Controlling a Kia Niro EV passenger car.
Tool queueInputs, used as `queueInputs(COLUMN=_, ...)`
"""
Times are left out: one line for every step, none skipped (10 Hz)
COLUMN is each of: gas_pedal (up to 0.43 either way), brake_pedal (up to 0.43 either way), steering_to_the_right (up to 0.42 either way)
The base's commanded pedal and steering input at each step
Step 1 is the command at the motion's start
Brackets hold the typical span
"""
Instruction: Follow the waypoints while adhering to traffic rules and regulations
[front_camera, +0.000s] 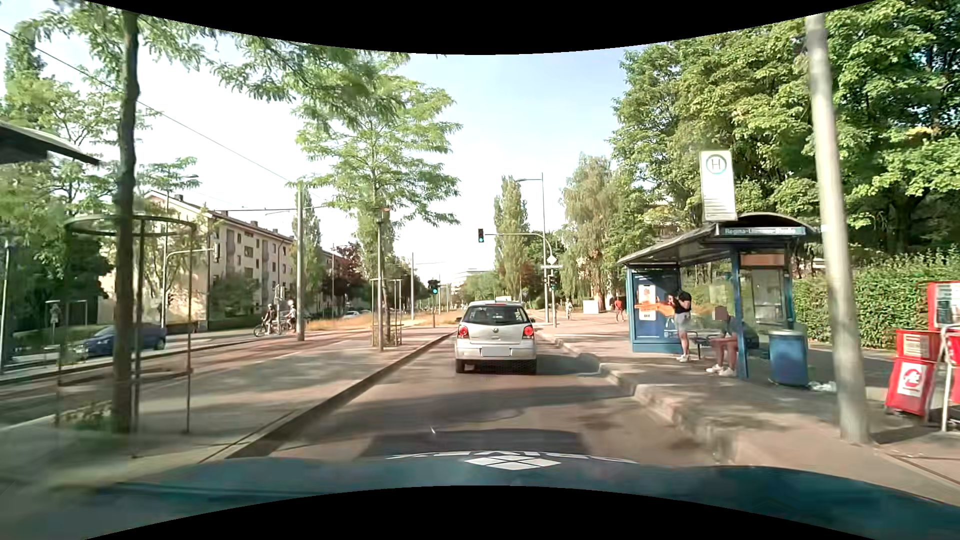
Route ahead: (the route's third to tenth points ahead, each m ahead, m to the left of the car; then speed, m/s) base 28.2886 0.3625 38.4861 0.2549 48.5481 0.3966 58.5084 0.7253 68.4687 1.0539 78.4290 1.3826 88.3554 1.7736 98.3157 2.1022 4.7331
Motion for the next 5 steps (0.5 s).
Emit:
queueInputs(gas_pedal=0.299, brake_pedal=0.0, steering_to_the_right=-0.009)
queueInputs(gas_pedal=0.248, brake_pedal=0.0, steering_to_the_right=-0.009)
queueInputs(gas_pedal=0.24, brake_pedal=0.0, steering_to_the_right=-0.009)
queueInputs(gas_pedal=0.22, brake_pedal=0.0, steering_to_the_right=-0.008)
queueInputs(gas_pedal=0.209, brake_pedal=0.0, steering_to_the_right=-0.009)
